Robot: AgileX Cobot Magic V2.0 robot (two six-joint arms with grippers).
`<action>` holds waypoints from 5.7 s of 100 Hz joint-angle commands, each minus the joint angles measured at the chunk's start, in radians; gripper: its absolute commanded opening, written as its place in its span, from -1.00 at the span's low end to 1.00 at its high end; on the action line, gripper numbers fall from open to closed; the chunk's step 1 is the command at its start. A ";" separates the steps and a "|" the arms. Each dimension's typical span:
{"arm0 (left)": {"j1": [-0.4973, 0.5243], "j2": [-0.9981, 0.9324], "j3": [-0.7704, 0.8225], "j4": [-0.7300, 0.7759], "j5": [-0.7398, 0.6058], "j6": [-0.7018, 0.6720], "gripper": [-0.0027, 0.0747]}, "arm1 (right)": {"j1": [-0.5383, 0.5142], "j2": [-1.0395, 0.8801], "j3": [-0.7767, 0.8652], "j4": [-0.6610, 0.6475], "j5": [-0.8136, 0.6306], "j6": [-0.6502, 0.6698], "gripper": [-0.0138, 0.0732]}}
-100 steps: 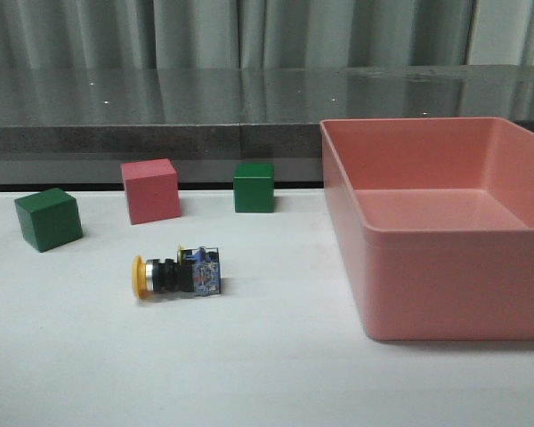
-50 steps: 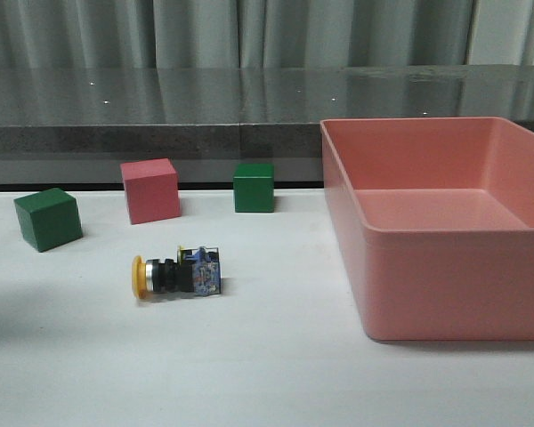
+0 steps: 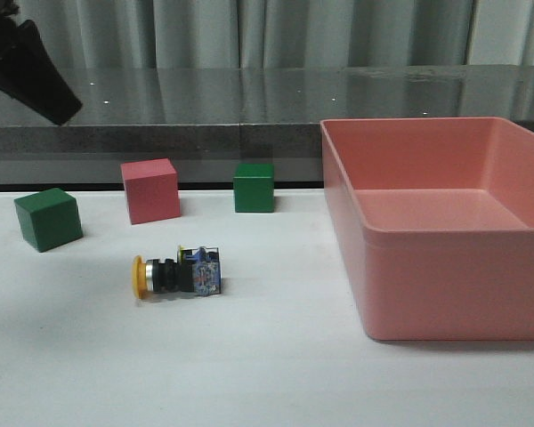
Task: Place and stand button with both arms
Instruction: 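Move the left gripper down toward the lying button, then grasp the button base with the left gripper and lift it, then rotate the button cap-up and lower it onto the table with the left gripper, then open the left gripper and lift away from the standing button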
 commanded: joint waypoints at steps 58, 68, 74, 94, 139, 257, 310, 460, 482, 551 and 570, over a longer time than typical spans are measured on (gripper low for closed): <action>0.125 0.288 -0.021 -0.604 0.328 0.784 0.01 | -0.005 0.006 -0.027 0.013 -0.066 -0.001 -0.82; 0.116 0.306 -0.021 -0.609 0.328 0.763 0.01 | -0.005 0.006 -0.027 0.013 -0.066 -0.001 -0.82; 0.114 0.306 -0.021 -0.609 0.328 0.763 0.01 | -0.005 0.006 -0.027 0.013 -0.066 -0.001 -0.82; 0.112 0.306 -0.021 -0.601 0.328 0.763 0.01 | -0.005 0.006 -0.027 0.013 -0.066 -0.001 -0.82; 0.110 0.306 0.180 -0.729 0.284 1.044 -0.01 | -0.005 0.006 -0.027 0.013 -0.069 -0.001 -0.82; -0.018 0.433 0.235 -0.793 0.076 1.142 -0.65 | -0.005 0.006 -0.027 0.013 -0.070 -0.001 -0.82; -0.059 0.004 0.140 -0.338 -0.216 0.777 -0.98 | -0.005 0.006 -0.027 0.013 -0.070 -0.001 -0.82; -0.606 0.279 -0.084 1.421 0.028 -0.448 -0.38 | -0.005 0.006 -0.027 0.013 -0.070 -0.001 -0.82; -0.606 0.279 -0.084 1.427 -0.022 -0.449 0.45 | -0.005 0.006 -0.027 0.013 -0.070 -0.001 -0.82; -0.361 0.047 -0.084 1.432 0.158 -0.705 -0.33 | -0.005 0.006 -0.027 0.013 -0.069 -0.001 -0.82; -0.228 -0.070 -0.087 1.269 0.012 -0.895 -0.98 | -0.005 0.006 -0.027 0.013 -0.069 -0.001 -0.82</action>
